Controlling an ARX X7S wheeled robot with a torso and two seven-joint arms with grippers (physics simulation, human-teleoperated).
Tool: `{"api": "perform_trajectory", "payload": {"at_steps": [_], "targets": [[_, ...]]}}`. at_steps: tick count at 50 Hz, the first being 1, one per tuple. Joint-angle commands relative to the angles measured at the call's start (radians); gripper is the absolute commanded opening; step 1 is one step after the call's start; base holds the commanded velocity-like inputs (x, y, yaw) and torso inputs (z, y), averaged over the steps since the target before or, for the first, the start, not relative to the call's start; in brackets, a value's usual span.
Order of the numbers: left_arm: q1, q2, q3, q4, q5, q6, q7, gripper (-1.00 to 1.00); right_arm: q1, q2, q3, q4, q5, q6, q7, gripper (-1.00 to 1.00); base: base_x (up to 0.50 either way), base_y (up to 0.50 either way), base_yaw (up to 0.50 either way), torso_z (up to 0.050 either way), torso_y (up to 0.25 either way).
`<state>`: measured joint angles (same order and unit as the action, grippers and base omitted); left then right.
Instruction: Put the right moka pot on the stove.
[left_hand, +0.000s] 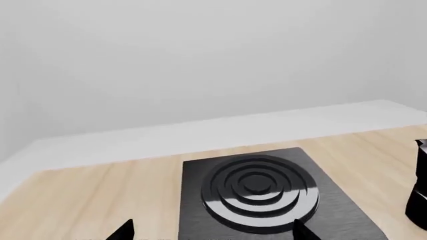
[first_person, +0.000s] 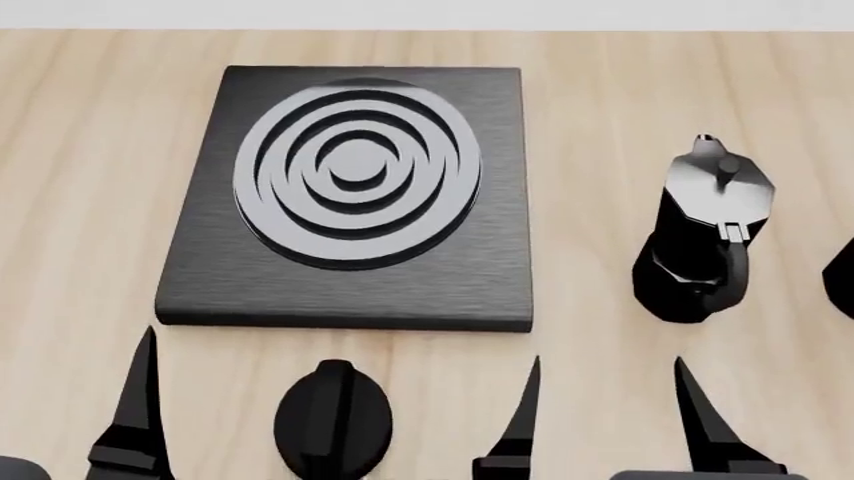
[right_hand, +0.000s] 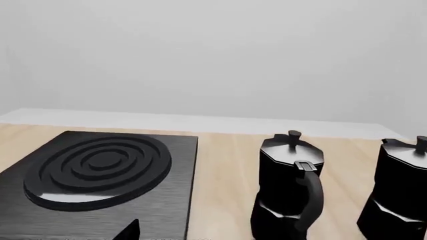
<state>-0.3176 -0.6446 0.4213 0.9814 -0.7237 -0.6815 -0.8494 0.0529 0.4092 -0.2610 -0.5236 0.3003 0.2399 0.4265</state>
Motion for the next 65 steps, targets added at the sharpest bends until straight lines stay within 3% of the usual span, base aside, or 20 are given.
{"api": "perform_trajectory", "payload": {"at_steps": [1, 29, 47, 65], "targets": [[-0.002, -0.004, -0.004, -0.005, -0.017, 0.005, -0.009, 1.00, -0.003, 0.008, 0.005, 0.011, 0.004, -0.011, -0.004, 1.00, 0.00, 0.00, 0.00, 0.000, 0.000], [0.002, -0.017, 0.020, -0.001, -0.005, 0.021, -0.025, 1.00, -0.130, 0.124, 0.213, 0.043, 0.161, -0.174, -0.084, 1.00, 0.00, 0.00, 0.00, 0.000, 0.000], [-0.005, -0.028, 0.030, 0.006, -0.015, 0.022, -0.036, 1.00, -0.141, 0.219, 0.386, 0.038, 0.314, -0.149, -0.077, 1.00, 0.00, 0.00, 0.00, 0.000, 0.000], [-0.014, -0.034, 0.042, -0.001, -0.020, 0.025, -0.044, 1.00, -0.104, 0.252, 0.445, 0.158, 0.377, -0.152, -0.127, 1.00, 0.00, 0.00, 0.00, 0.000, 0.000]]}}
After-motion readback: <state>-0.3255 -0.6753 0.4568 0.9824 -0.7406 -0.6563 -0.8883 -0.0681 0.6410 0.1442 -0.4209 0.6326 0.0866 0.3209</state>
